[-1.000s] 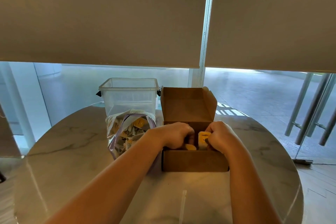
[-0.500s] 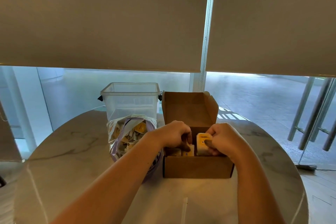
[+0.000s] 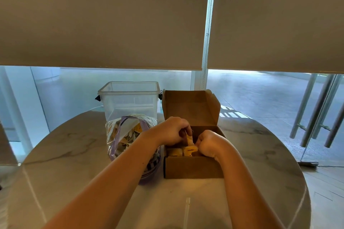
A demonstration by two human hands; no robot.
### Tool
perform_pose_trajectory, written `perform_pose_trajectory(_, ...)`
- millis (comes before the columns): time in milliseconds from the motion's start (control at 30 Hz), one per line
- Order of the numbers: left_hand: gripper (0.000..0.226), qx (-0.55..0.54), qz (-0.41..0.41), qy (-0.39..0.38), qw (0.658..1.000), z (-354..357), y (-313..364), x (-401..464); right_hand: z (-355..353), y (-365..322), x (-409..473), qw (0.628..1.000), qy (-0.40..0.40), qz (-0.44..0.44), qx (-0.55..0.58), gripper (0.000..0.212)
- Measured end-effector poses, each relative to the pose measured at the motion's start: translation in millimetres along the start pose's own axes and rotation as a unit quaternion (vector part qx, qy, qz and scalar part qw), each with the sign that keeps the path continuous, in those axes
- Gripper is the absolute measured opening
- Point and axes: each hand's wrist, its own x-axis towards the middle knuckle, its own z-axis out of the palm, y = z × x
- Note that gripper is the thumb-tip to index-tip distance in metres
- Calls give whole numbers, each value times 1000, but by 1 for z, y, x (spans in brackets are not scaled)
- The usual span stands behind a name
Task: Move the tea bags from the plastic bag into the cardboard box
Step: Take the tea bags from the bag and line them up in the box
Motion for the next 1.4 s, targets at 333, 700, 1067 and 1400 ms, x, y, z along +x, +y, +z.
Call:
perform_pose_trajectory(333,24,-48,37,175,983,-31,15,-38,5,-8,9,999,-14,27,-17,26)
perform_pose_trajectory(700,23,2,81,358,930,-35,10,-100,-8,5,0,999,28,34,3,27)
perform_pose_trajectory(1067,9,58,65,454,887,-11,-32,-118,2,-3,-12,968,213,-111,72,32)
perform_pose_trajectory(1400,31,-23,5,469,883,-10,-44,-125,73,-88,-57,937,46,-339,-77,38)
